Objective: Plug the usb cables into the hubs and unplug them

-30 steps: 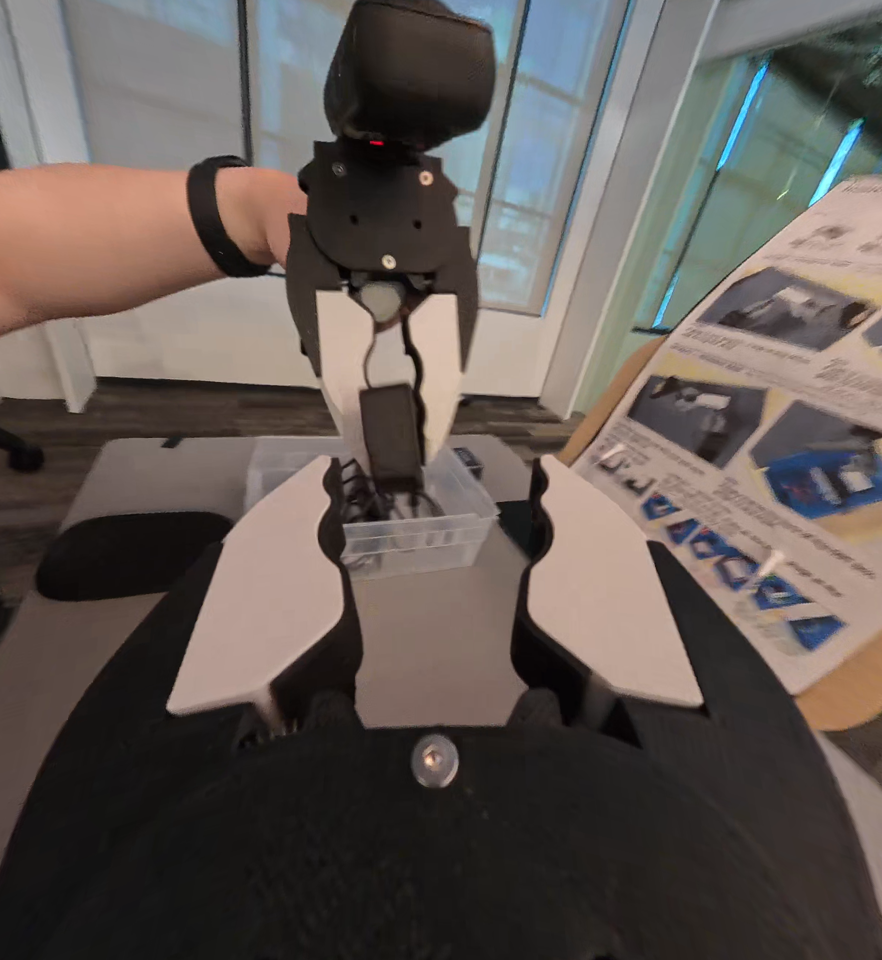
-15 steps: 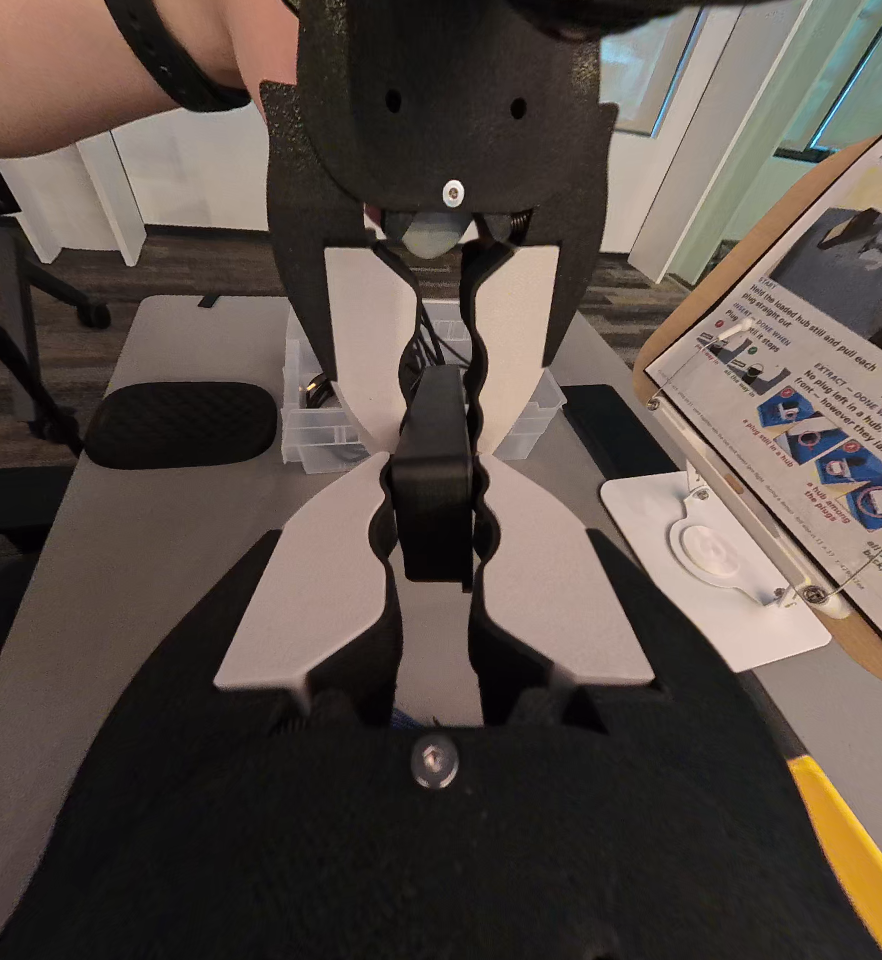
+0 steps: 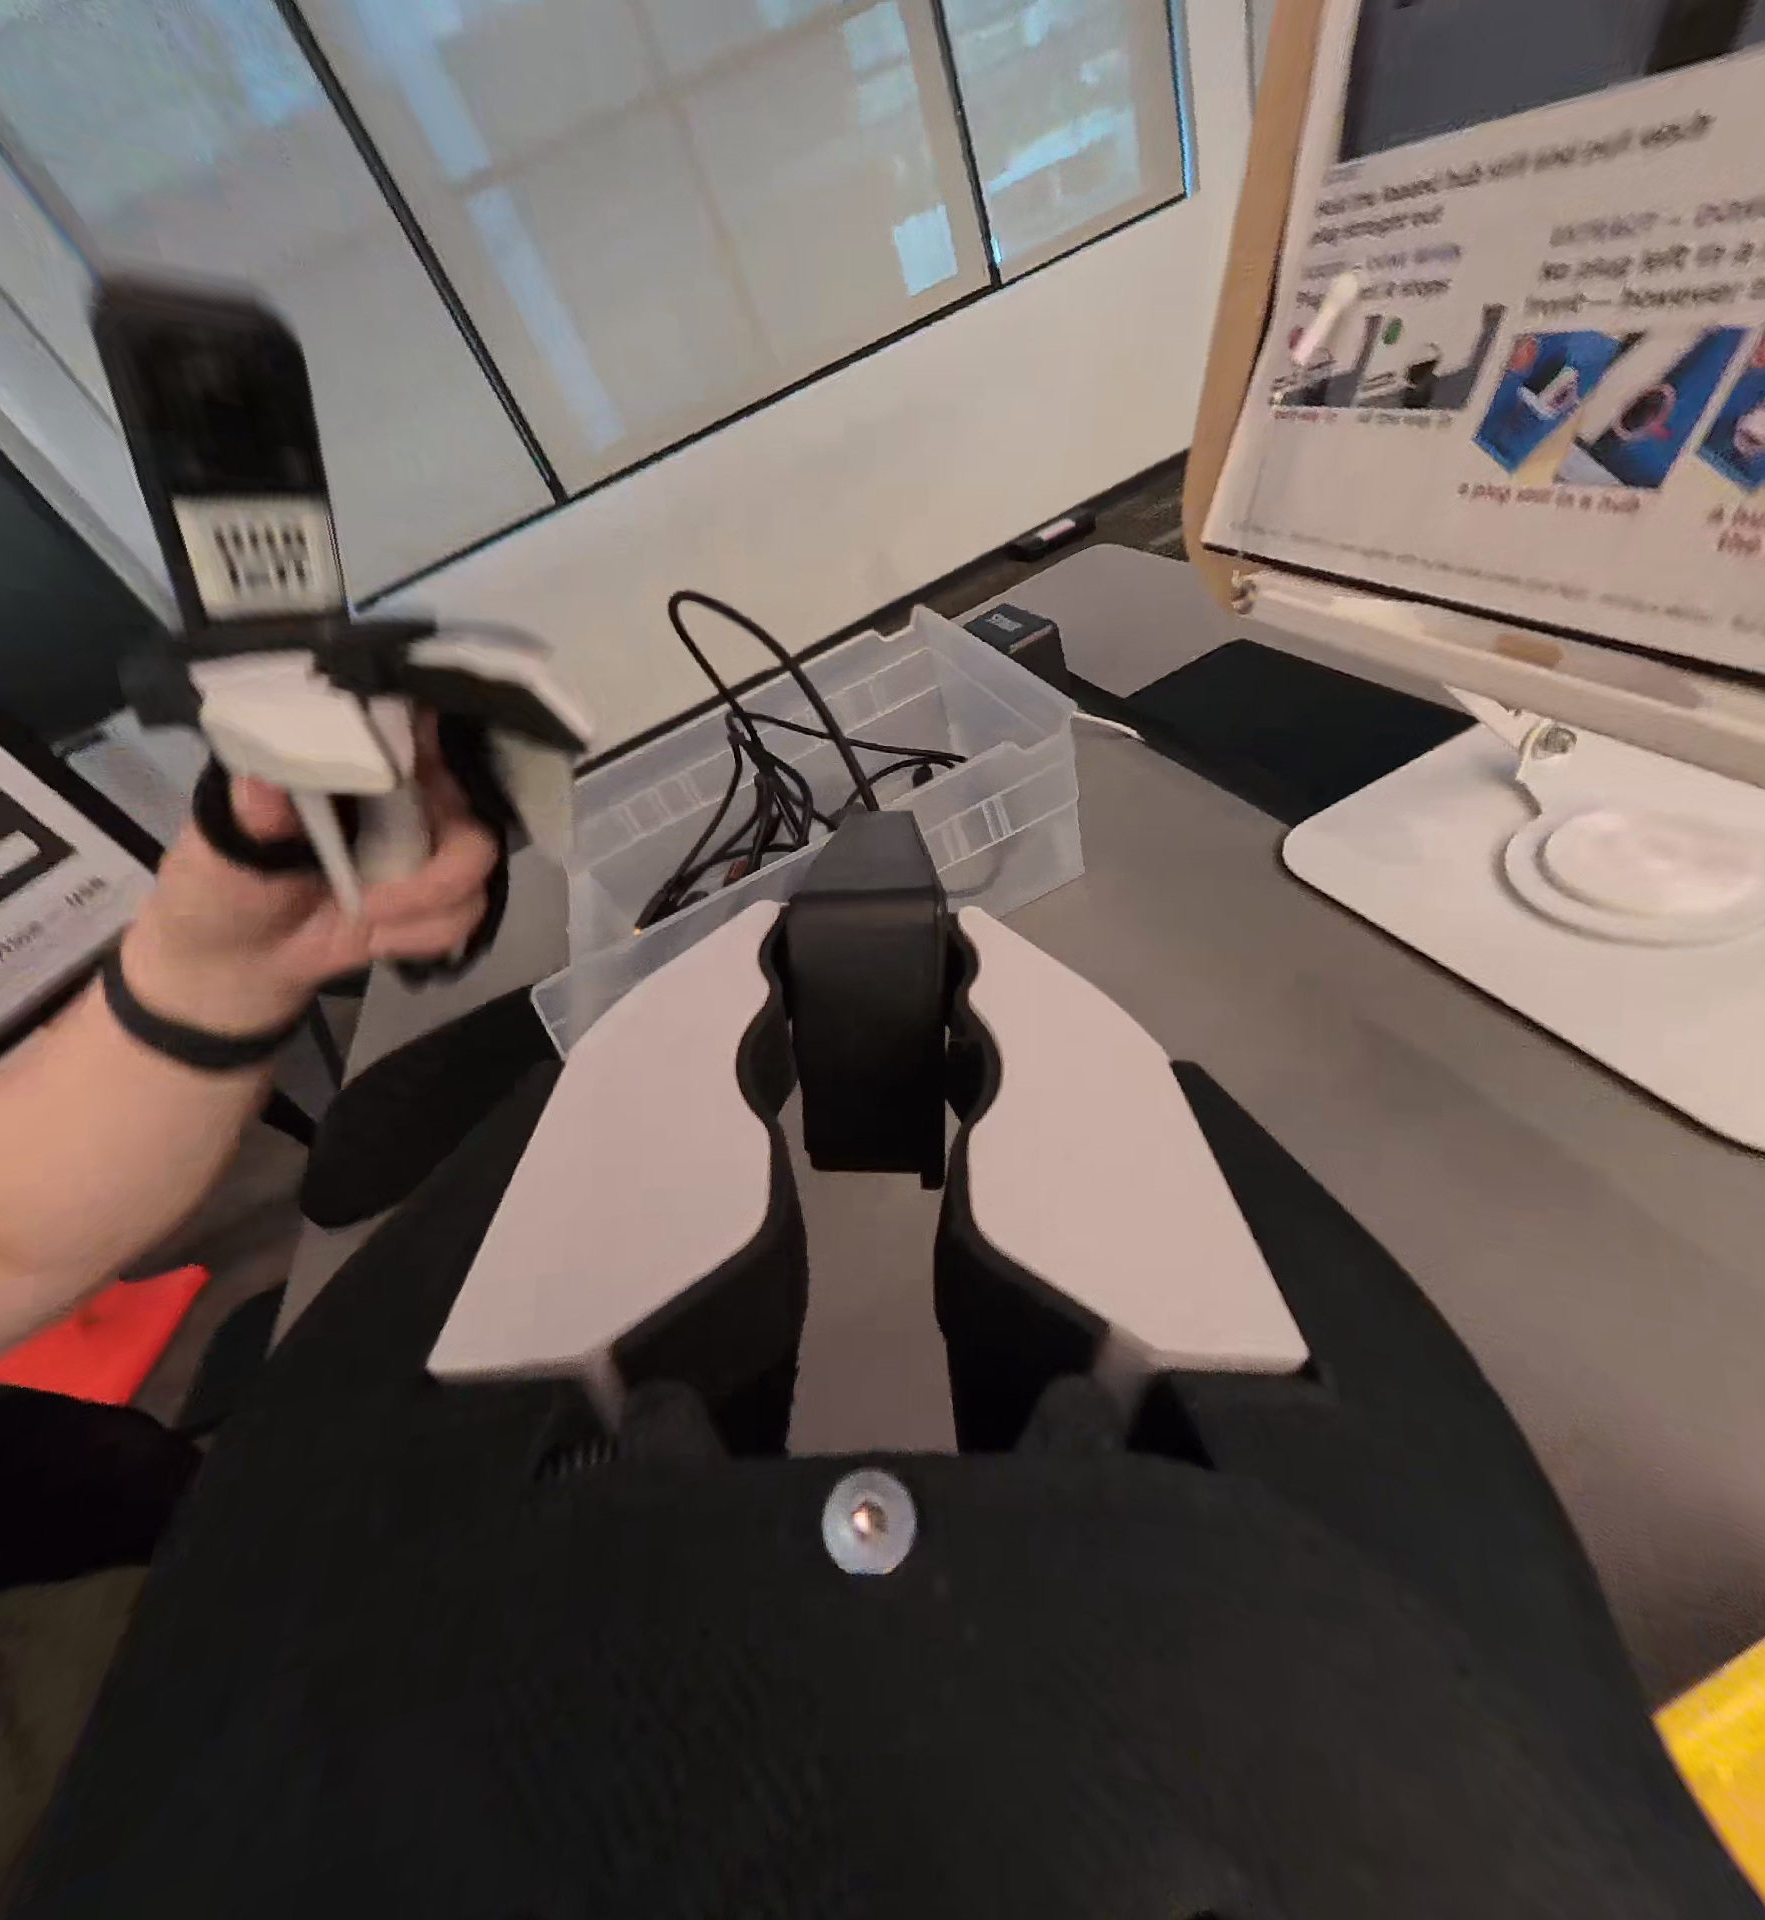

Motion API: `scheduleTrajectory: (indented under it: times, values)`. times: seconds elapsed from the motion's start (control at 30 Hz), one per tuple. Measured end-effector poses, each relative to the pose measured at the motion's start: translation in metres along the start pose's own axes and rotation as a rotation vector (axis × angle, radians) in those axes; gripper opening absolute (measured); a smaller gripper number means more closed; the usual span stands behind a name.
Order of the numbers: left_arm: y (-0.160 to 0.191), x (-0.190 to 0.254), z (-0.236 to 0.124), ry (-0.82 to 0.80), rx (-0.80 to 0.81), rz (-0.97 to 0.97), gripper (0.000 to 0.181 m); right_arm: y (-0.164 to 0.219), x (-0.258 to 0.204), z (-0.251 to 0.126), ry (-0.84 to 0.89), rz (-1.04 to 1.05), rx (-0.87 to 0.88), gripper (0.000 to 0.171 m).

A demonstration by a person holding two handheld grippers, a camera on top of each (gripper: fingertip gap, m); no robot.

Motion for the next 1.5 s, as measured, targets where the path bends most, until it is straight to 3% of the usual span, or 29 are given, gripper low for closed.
scheduleTrajectory:
  times: [0.1, 0.23, 0.4, 0.6, 0.7, 0.87, 1.0, 1.1, 1.2, 1.3, 1.5]
  values:
    - [0.037, 0.005, 0.004, 0.085, 0.116, -0.207, 0.04, 0.0, 0.009, -0.002, 0.021, 0.052, 0.07, 0.026]
    - [0.068, 0.003, 0.032, 0.029, 0.206, -0.229, 0.044, -0.005, 0.012, -0.007, 0.029, 0.09, 0.179, 0.026]
    - [0.057, -0.006, 0.061, -0.004, 0.313, -0.25, 0.07, -0.015, 0.004, -0.015, -0.034, 0.153, 0.315, 0.026]
    - [0.021, -0.013, 0.076, 0.01, 0.486, -0.239, 0.077, -0.029, -0.013, -0.021, -0.117, 0.092, 0.429, 0.026]
    - [0.0, -0.01, 0.074, 0.058, 0.578, -0.189, 0.071, -0.034, -0.023, -0.023, -0.203, 0.088, 0.485, 0.026]
    - [-0.029, 0.008, 0.054, 0.155, 0.745, -0.02, 0.033, -0.036, -0.028, -0.024, -0.413, 0.242, 0.595, 0.026]
    - [-0.038, 0.009, 0.05, 0.169, 0.622, 0.035, 0.028, -0.031, -0.021, -0.018, -0.457, 0.304, 0.571, 0.027]
    - [-0.04, 0.005, 0.049, 0.176, 0.437, 0.065, 0.026, -0.037, -0.016, -0.027, -0.263, 0.145, 0.549, 0.042]
    - [-0.031, 0.004, 0.049, 0.186, 0.216, 0.096, 0.025, -0.052, -0.031, -0.041, -0.169, -0.045, 0.506, 0.043]
    - [-0.014, 0.007, 0.056, 0.2, 0.02, 0.119, 0.025, -0.056, -0.048, -0.043, -0.162, -0.164, 0.357, 0.043]
    - [0.014, 0.029, 0.077, 0.279, -0.185, 0.21, 0.025, -0.04, -0.068, -0.026, -0.194, -0.242, 0.103, 0.052]
Point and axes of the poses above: each gripper's, where its closed fingertips meet, z out along the fingers, y out of its underside, x = y × z across the jaws, the point moved 5 cm from there along -z, back along the fingers, and after that the axes turned 4 degrees about -y, right-handed, at the moved point
